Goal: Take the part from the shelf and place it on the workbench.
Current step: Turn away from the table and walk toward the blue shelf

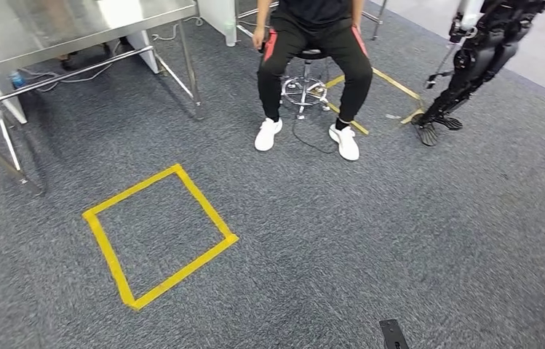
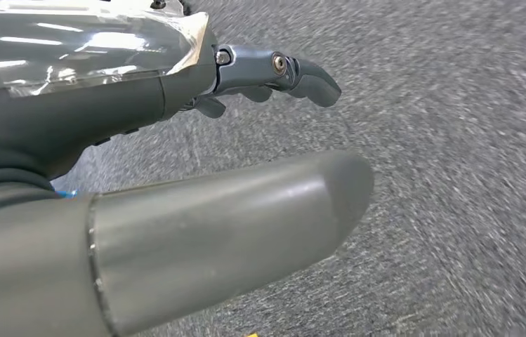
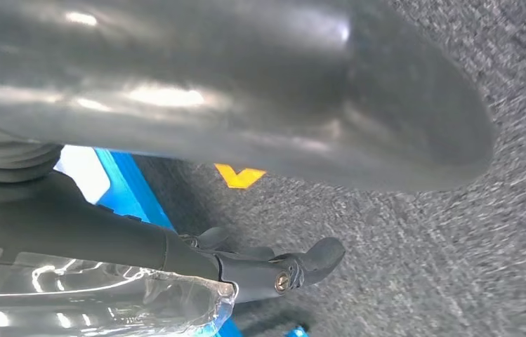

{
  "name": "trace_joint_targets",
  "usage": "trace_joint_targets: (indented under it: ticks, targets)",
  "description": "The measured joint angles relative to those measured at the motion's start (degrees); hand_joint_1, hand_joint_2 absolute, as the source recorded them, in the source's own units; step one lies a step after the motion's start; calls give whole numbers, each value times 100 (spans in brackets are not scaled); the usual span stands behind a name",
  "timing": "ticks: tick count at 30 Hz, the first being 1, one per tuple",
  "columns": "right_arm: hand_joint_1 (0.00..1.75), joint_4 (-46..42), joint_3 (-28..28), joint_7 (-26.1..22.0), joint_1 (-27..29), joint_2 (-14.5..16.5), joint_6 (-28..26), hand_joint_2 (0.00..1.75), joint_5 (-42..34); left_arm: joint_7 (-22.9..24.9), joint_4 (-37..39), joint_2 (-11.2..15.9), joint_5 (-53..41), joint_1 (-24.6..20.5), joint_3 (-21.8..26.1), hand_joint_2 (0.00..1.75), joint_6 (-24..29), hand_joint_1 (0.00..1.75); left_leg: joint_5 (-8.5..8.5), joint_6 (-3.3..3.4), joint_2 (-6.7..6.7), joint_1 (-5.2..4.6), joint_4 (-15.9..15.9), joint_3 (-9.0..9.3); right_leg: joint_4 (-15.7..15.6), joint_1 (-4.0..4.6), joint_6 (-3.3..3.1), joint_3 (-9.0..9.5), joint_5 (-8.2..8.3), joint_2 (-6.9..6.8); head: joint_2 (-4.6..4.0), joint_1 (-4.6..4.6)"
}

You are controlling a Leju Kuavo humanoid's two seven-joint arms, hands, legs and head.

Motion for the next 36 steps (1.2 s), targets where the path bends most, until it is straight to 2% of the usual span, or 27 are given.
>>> trace_joint_targets:
  ticks: [1, 3, 5, 6, 8, 10, 11, 12, 13, 14, 15, 16, 18, 19, 20, 21, 23, 25, 27, 28, 29, 30, 32, 33, 34, 35, 36]
  targets:
    - [0, 0, -1, 0, -9, -2, 1, 0, 2, 0, 0, 0, 0, -2, 0, 0, 0, 0, -15, -31, 61, -12, 5, 13, -411, 6, 22, 238, 121, -119, 0, 0]
    - [0, 0, -2, -1, -24, 1, 6, 0, 7, 0, 0, 5, 5, -8, 0, 0, 0, 0, -33, -103, 165, -42, 13, 38, -841, 33, -25, 472, 239, -245, 0, -7]
    - [0, 0, -2, 3, -13, 4, 30, 0, 14, 3, 0, 2, 20, -22, 0, 0, -1, 0, -34, -165, 255, -43, 4, 59, -841, 51, -113, 435, 255, -135, 0, -11]
    - [0, 0, -2, 8, -2, 6, 49, 0, 16, 5, 0, -2, 27, -29, 1, 0, -1, 0, -66, -197, 239, -26, 26, 60, -848, 29, -148, 427, 267, -76, 0, -13]
    - [0, 0, -2, 23, 1, 12, 81, 0, 9, 8, 0, -10, 32, -29, 1, 0, -6, 0, -318, -244, -9, 5, 339, -56, -866, -16, -244, 428, 297, 41, 0, -23]
    - [0, 0, -2, 32, -12, 15, 93, 0, -19, 9, 0, -5, 28, -11, 0, 0, -26, 0, -738, -255, -331, 14, 1084, -384, -867, -15, -311, 409, 319, 157, 1, -34]
    - [0, 0, -2, 35, -13, 15, 97, 0, -42, 9, 0, -2, 27, 1, 1, 0, -55, 0, -883, -255, -399, 14, 1452, -559, -866, -4, -328, 402, 326, 225, 1, -34]
    - [0, 0, -3, 39, -9, 16, 103, 0, -67, 9, 0, 2, 29, 12, 2, 0, -103, 0, -929, -253, -431, 13, 1681, -677, -863, 7, -333, 398, 329, 300, 1, -35]
    - [0, 0, -7, 43, -2, 17, 119, 0, -96, 10, 1, 4, 32, 19, 3, 0, -179, 0, -851, -247, -445, 14, 1692, -694, -858, 14, -337, 399, 332, 378, 1, -35]
    - [0, 0, -14, 46, 2, 21, 155, 0, -131, 15, 1, 5, 38, 21, 4, 0, -282, 0, -671, -238, -464, 18, 1477, -603, -850, 15, -335, 404, 332, 457, 0, -35]
    - [0, 0, -26, 46, 3, 27, 211, 0, -170, 26, 2, 8, 50, 22, 5, 0, -413, 0, -439, -226, -524, 27, 1100, -430, -839, 15, -333, 408, 332, 537, 0, -35]
    - [0, 0, -45, 46, -1, 40, 295, 0, -221, 42, 4, 11, 60, 21, 5, 0, -581, 0, -262, -213, -674, 42, 709, -250, -820, 26, -325, 401, 330, 614, 0, -34]
    - [0, 0, -97, 46, -19, 67, 475, 0, -317, 77, 14, 1, 54, 15, 3, 0, -936, 0, -111, -198, -914, 60, 218, -41, -781, 44, -280, 342, 342, 753, 0, -29]
    - [0, 0, -126, 47, -21, 82, 548, 0, -351, 85, 19, -23, 40, 8, 3, 0, -1079, 0, -124, -184, -960, 51, 163, -29, -774, 43, -241, 298, 360, 817, 0, -28]
    - [0, 1, -150, 51, -17, 95, 597, 0, -368, 85, 23, -60, 26, -4, 3, 0, -1173, 0, -113, -160, -894, 38, 147, -36, -781, 34, -195, 250, 384, 885, 0, -29]
    - [0, 2, -168, 56, -4, 111, 632, 0, -379, 80, 25, -109, 16, -21, 3, 0, -1227, 0, -90, -120, -815, 32, 131, -38, -768, 21, -154, 207, 394, 870, 0, -30]
    - [0, 4, -185, 66, -2, 139, 664, 0, -383, 68, 25, -195, 9, -47, 4, 0, -1264, 0, -45, -29, -650, 35, 85, -38, -512, 42, -131, 38, 279, 599, 1, -13]
    - [0, 4, -193, 68, -39, 151, 693, 0, -385, 62, 27, -251, 5, -47, 3, 0, -1281, 0, -33, 17, -461, 20, 69, -44, 185, 58, -169, -305, -25, 278, 1, 6]
    - [0, 4, -222, 63, -53, 152, 808, 0, -416, 61, 28, -276, -16, -42, 3, 0, -1359, 0, -37, 24, -269, 5, 70, -52, 837, 42, -157, -605, -249, 200, 0, 9]
    - [0, 4, -246, 56, -45, 154, 903, 0, -447, 61, 28, -280, -41, -44, 2, 0, -1420, 0, -38, 23, -188, 4, 71, -53, 891, 30, -119, -609, -246, 182, 0, 10]
    - [0, 4, -275, 46, -37, 155, 1014, 0, -482, 61, 28, -283, -71, -49, -2, 0, -1494, 0, -42, 17, -114, 6, 72, -49, 695, 17, -67, -486, -158, 152, 0, 10]
    - [0, 4, -304, 35, -34, 158, 1124, 0, -518, 61, 28, -285, -102, -54, -7, 0, -1563, 0, -49, 5, -46, 7, 73, -40, 293, 5, -13, -252, -18, 79, 1, 12]
    - [0, 4, -356, 19, -53, 173, 1308, 0, -576, 61, 28, -286, -158, -63, -16, 0, -1679, 0, -76, -46, 76, -19, 77, -15, -515, 19, 13, 211, 209, -146, 1, 9]
    - [0, 3, -380, 14, -62, 187, 1366, 0, -595, 61, 28, -284, -177, -68, -22, 0, -1717, 0, -86, -79, 125, -35, 79, -1, -726, 37, -17, 333, 260, -210, 1, 7]
    - [0, 3, -401, 12, -66, 200, 1399, 0, -604, 62, 28, -281, -187, -75, -29, 0, -1740, 0, -92, -111, 170, -49, 78, 12, -784, 59, -59, 361, 268, -218, 1, 3]
    - [0, 4, -419, 11, -58, 209, 1420, 0, -608, 62, 28, -280, -195, -84, -38, 0, -1755, 0, -94, -139, 212, -48, 74, 27, -777, 74, -96, 340, 279, -156, 0, 1]
    - [0, 5, -435, 11, -47, 217, 1435, 0, -609, 63, 28, -279, -197, -95, -48, 0, -1763, 0, -107, -174, 222, -35, 79, 35, -776, 46, -138, 330, 288, -96, 1, -2]
